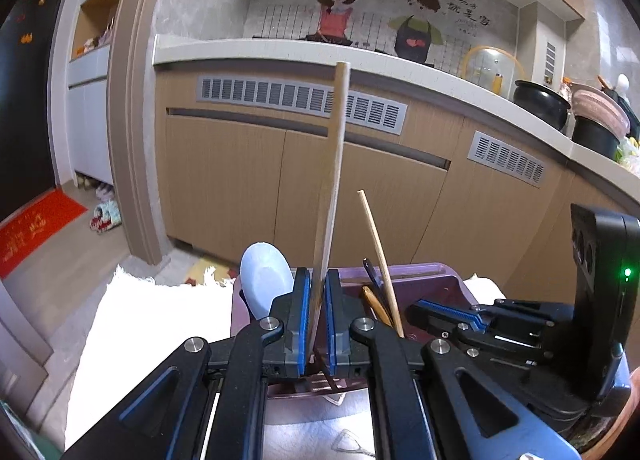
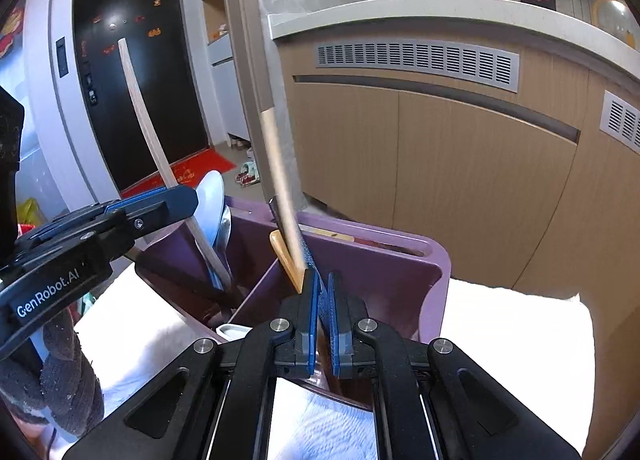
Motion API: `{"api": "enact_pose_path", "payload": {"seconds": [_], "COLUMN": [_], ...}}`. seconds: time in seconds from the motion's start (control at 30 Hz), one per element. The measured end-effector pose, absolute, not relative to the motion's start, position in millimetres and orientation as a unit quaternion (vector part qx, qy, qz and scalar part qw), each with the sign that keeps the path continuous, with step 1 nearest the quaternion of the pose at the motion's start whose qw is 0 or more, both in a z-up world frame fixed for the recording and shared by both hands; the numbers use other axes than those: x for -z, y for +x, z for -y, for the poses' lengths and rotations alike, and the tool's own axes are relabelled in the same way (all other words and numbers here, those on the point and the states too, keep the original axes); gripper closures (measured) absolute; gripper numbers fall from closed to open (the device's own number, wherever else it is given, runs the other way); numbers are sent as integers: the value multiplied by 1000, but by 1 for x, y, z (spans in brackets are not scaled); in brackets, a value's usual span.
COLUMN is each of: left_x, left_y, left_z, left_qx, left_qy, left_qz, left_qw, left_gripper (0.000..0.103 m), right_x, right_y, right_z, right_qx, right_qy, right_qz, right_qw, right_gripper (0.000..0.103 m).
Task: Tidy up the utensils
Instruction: 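Lower the chopstick into the caddy with the right tool while left tool lowers the other, then open both tools and move them back over the silver utensils on the towel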
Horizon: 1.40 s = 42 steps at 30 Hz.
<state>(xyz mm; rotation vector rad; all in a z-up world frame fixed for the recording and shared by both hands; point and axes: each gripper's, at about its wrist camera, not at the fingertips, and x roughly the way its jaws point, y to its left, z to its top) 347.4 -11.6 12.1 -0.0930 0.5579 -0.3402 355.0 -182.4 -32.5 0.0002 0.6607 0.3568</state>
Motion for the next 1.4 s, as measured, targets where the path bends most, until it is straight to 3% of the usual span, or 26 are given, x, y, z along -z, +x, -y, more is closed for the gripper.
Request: {"api": "enact_pose_path", "payload": {"seconds": [0.33, 0.37, 0.43, 0.53, 0.6, 0.83, 0.9, 0.97, 1.03, 1.17, 1.4], "left_x": [-9, -7, -5, -11, -20, -47, -49, -49, -45, -26, 10], "left_y": [366, 367, 365, 353, 341, 287, 269, 252, 238, 219, 208], "left_z": [15, 15, 15, 15, 14, 13, 13, 16, 21, 36, 61], "left_qx": [167, 165, 159, 161, 166, 166, 167, 169, 176, 212, 228], "left_qy": [-57, -57, -58, -54, -54, -36, -29, -20, -14, -16, -20], "left_qz": [-367, -375, -382, -372, -359, -350, -357, -370, -396, -480, -579], "left_qw": [913, 911, 908, 912, 917, 921, 919, 913, 901, 851, 783], "left_gripper": [93, 90, 59, 50, 45, 22, 18, 15, 9, 9, 9], "right_x": [31, 30, 29, 24, 19, 0, -6, -11, -15, -15, 1], "right_y": [344, 344, 342, 336, 330, 292, 271, 250, 228, 189, 135], "right_z": [177, 175, 175, 181, 186, 203, 206, 208, 209, 208, 215], "right_qx": [-161, -157, -148, -143, -135, -100, -87, -76, -67, -52, -39], "right_qy": [-31, -36, -42, -34, -31, -34, -43, -53, -68, -99, -131], "right_qz": [-342, -342, -342, -343, -342, -338, -335, -332, -334, -365, -415], "right_qw": [925, 926, 927, 928, 929, 935, 937, 939, 938, 924, 900], "right_gripper": [96, 96, 96, 94, 86, 72, 51, 38, 35, 28, 27]}}
